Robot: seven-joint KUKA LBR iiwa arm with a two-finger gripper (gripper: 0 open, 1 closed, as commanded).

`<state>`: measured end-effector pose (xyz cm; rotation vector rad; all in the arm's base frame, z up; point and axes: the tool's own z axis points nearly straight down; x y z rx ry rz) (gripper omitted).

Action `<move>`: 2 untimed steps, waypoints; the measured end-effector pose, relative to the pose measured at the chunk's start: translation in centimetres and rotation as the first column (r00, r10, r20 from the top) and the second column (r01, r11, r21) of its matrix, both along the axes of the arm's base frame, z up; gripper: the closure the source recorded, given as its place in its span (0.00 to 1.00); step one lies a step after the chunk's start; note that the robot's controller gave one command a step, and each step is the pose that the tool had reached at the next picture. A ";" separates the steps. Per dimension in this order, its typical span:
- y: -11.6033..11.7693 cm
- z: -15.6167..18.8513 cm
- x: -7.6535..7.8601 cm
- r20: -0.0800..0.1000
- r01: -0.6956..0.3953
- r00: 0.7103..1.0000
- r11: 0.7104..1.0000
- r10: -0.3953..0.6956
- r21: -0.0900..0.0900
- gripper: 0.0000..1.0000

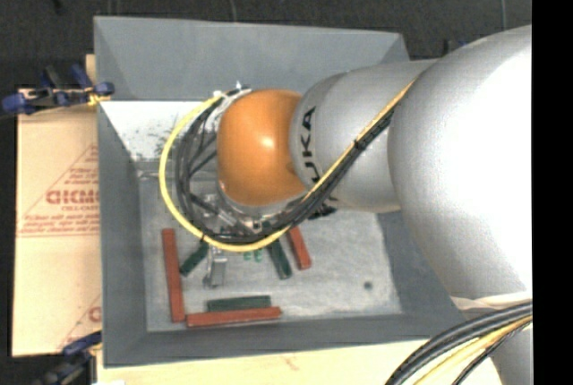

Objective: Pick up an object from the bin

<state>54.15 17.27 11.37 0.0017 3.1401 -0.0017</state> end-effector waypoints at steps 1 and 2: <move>-1.6 -1.3 1.1 0.005 -0.318 0.948 0.948 0.318 0.001 0.00; -1.8 -3.6 1.3 0.001 -0.542 0.840 0.840 0.542 -0.003 0.00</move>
Offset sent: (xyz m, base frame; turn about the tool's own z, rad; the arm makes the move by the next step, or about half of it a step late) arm 0.0109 -0.0066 -0.0437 -0.5958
